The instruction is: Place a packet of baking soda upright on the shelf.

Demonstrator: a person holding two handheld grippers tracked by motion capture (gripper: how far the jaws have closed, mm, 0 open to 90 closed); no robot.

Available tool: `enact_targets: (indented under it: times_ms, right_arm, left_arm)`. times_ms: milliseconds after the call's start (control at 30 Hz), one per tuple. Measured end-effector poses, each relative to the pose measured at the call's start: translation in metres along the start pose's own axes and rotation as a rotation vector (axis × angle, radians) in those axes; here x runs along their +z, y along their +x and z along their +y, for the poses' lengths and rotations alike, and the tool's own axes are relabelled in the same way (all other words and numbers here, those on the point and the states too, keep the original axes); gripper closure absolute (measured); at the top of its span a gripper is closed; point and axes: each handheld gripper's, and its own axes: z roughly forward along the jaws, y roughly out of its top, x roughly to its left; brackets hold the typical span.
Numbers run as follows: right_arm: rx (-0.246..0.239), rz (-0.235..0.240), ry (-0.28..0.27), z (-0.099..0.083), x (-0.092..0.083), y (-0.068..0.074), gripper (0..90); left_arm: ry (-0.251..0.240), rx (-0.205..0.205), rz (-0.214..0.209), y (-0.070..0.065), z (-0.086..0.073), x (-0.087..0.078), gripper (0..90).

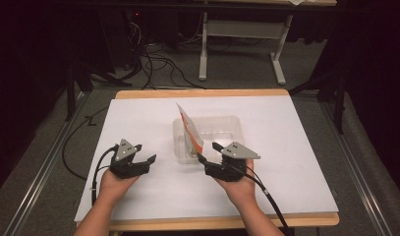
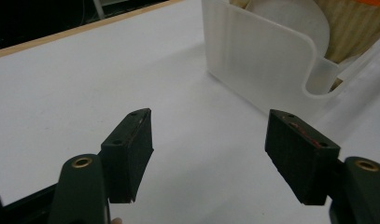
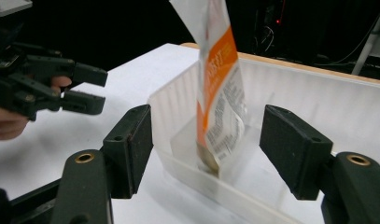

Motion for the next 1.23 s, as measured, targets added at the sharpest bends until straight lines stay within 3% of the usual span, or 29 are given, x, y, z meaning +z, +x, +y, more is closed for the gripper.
enact_targets:
  times_ms: [167, 267, 300, 333, 367, 400, 700, 833, 933, 1100, 1233]
  right_arm:
    - [0.011, -0.036, 0.003, -0.009, -0.032, -0.020, 34.6]
    - [0.018, -0.098, 0.021, -0.019, -0.052, -0.041, 34.8]
    - [0.021, -0.139, 0.035, -0.025, -0.063, -0.055, 35.3]
    - [0.021, -0.139, 0.035, -0.025, -0.063, -0.055, 35.3]
    - [0.028, -0.190, 0.050, -0.032, -0.077, -0.073, 35.7]
    - [0.028, -0.190, 0.050, -0.032, -0.077, -0.073, 35.7]
    - [0.097, -0.353, 0.062, -0.060, -0.130, -0.127, 37.5]
    - [0.122, -0.370, 0.104, -0.079, -0.130, -0.135, 39.3]
    - [0.153, -0.355, 0.098, -0.080, -0.126, -0.134, 39.3]
    - [0.109, -0.331, 0.105, -0.077, -0.122, -0.128, 38.4]
    - [0.120, -0.341, 0.127, -0.079, -0.122, -0.132, 37.5]
  left_arm:
    - [0.000, -0.002, 0.000, -0.001, 0.000, 0.000, 32.6]
    - [0.006, 0.000, 0.000, -0.001, -0.001, 0.000, 32.6]
    - [0.006, 0.000, 0.001, -0.001, -0.001, 0.000, 32.7]
    - [0.008, 0.002, 0.001, -0.002, -0.001, 0.000, 32.7]
    - [0.008, 0.003, 0.001, -0.002, -0.001, 0.000, 32.6]
    - [0.009, 0.004, 0.000, -0.003, -0.001, 0.000, 32.6]
    - [0.031, 0.008, 0.005, -0.005, -0.003, 0.003, 32.6]
    - [0.032, 0.011, 0.006, -0.008, -0.002, 0.004, 32.6]
    - [0.037, 0.016, 0.006, -0.010, -0.002, 0.004, 32.6]
    - [0.043, 0.016, 0.000, -0.011, -0.003, 0.006, 32.5]
    - [0.038, 0.015, -0.005, -0.010, -0.003, 0.005, 32.5]
